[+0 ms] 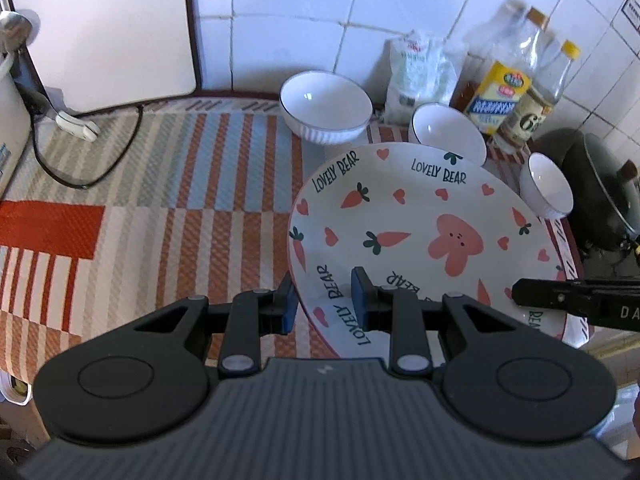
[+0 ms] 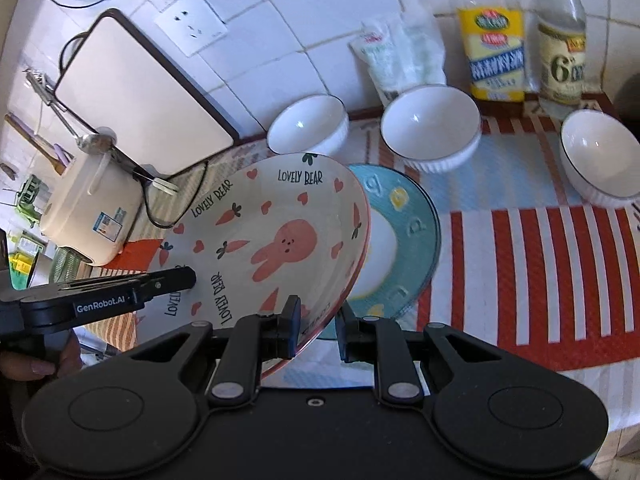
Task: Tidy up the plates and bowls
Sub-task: 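Lift the bunny plate with both tools and carry it over the blue plate, then lower the bunny plate onto the blue plate and open both tools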
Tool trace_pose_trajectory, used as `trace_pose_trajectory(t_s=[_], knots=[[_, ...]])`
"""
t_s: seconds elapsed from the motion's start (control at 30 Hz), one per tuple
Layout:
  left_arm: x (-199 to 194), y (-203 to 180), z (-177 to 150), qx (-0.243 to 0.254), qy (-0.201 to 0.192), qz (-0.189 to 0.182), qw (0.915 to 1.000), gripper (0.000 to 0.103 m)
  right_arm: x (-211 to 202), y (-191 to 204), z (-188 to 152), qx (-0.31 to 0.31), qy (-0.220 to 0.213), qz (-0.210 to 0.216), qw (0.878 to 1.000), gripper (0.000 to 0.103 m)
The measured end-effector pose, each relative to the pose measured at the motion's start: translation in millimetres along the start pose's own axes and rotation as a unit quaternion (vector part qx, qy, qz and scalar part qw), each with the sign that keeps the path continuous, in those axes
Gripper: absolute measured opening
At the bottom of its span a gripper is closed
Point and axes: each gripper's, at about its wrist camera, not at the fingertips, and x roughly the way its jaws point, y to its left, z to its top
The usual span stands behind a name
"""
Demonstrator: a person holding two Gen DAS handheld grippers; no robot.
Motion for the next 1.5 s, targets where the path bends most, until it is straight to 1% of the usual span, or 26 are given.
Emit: trace_pose_trajectory(t_s=[0.13, 0.23, 0.3, 0.37, 0.4, 0.5, 0.57, 0.67, 0.77, 0.87, 0.97, 1.03, 1.1, 1.17, 1.23, 1.3, 1.4, 1.5], knots=[[14.6, -1.8, -2.3, -0.003, 0.016, -0.004, 0.9999, 0.026, 6.3, -10.3, -4.1, 0.008, 0.011, -0.006, 1.0, 0.023], [26.5, -3.5, -3.0, 0.002, 0.026, 0.001, 0.9997, 0.026, 15.8, -19.0, -5.8, 0.02, 0.022, -0.004, 1.0, 0.023], [34.9, -2.4, -0.7, 0.003, 0.032, 0.003, 0.9995, 0.026, 24.1, -26.0, -6.4, 0.033, 0.031, 0.003, 0.999, 0.023], [43.7, -1.0, 3.2, 0.001, 0.043, 0.005, 0.9991, 0.026, 32.4, -35.6, -7.0, 0.058, 0.039, 0.018, 0.997, 0.023], [48.3, -1.5, 4.9, 0.001, 0.047, 0.007, 0.9989, 0.026, 36.8, -37.3, -7.9, 0.059, 0.041, 0.019, 0.997, 0.023], [63.2, -3.8, 8.2, 0.014, 0.063, 0.016, 0.9978, 0.026, 49.4, -41.3, -9.7, 0.067, 0.046, 0.014, 0.997, 0.023], [72.3, -1.7, 10.3, 0.008, 0.078, 0.012, 0.9968, 0.026, 55.6, -44.4, -10.4, 0.079, 0.05, 0.009, 0.996, 0.023], [80.5, -0.8, 12.8, 0.01, 0.089, 0.005, 0.996, 0.026, 60.1, -46.3, -12.6, 0.088, 0.051, 0.002, 0.995, 0.023], [87.9, 4.3, 17.5, -0.006, 0.105, -0.011, 0.9943, 0.026, 60.7, -44.0, -12.7, 0.088, 0.056, -0.014, 0.994, 0.023], [93.4, 2.9, 20.0, 0.002, 0.111, -0.006, 0.9938, 0.025, 61.2, -39.8, -12.6, 0.089, 0.055, -0.025, 0.994, 0.023], [95.1, 5.1, 22.2, -0.001, 0.118, -0.014, 0.9929, 0.025, 63.6, -38.0, -10.4, 0.089, 0.051, -0.033, 0.994, 0.023], [94.5, 4.5, 22.9, 0.006, 0.12, -0.019, 0.9926, 0.025, 64.4, -40.5, -9.1, 0.096, 0.05, -0.035, 0.994, 0.023], [95.4, -0.6, 22.3, 0.012, 0.125, -0.022, 0.9918, 0.025, 66.9, -42.3, -8.9, 0.102, 0.059, -0.046, 0.992, 0.025], [95.8, -4.3, 21.0, 0.018, 0.121, -0.015, 0.9923, 0.026, 67.6, -41.2, -8.8, 0.098, 0.058, -0.056, 0.992, 0.026], [97.9, -3.9, 23.4, 0.018, 0.125, -0.018, 0.9919, 0.025, 69.2, -37.6, -6.8, 0.088, 0.059, -0.068, 0.992, 0.028], [101.6, -1.1, 27.2, 0.015, 0.133, -0.025, 0.9908, 0.025, 73.2, -33.3, -5.3, 0.07, 0.056, -0.08, 0.993, 0.031], [105.2, 0.2, 29.9, 0.013, 0.139, -0.024, 0.9899, 0.025, 78.1, -26.3, -7.1, 0.04, 0.043, -0.095, 0.994, 0.036], [108.1, 0.8, 32.3, 0.016, 0.141, -0.023, 0.9896, 0.025, 83.3, -27.3, -5.0, 0.043, 0.037, -0.101, 0.993, 0.038]])
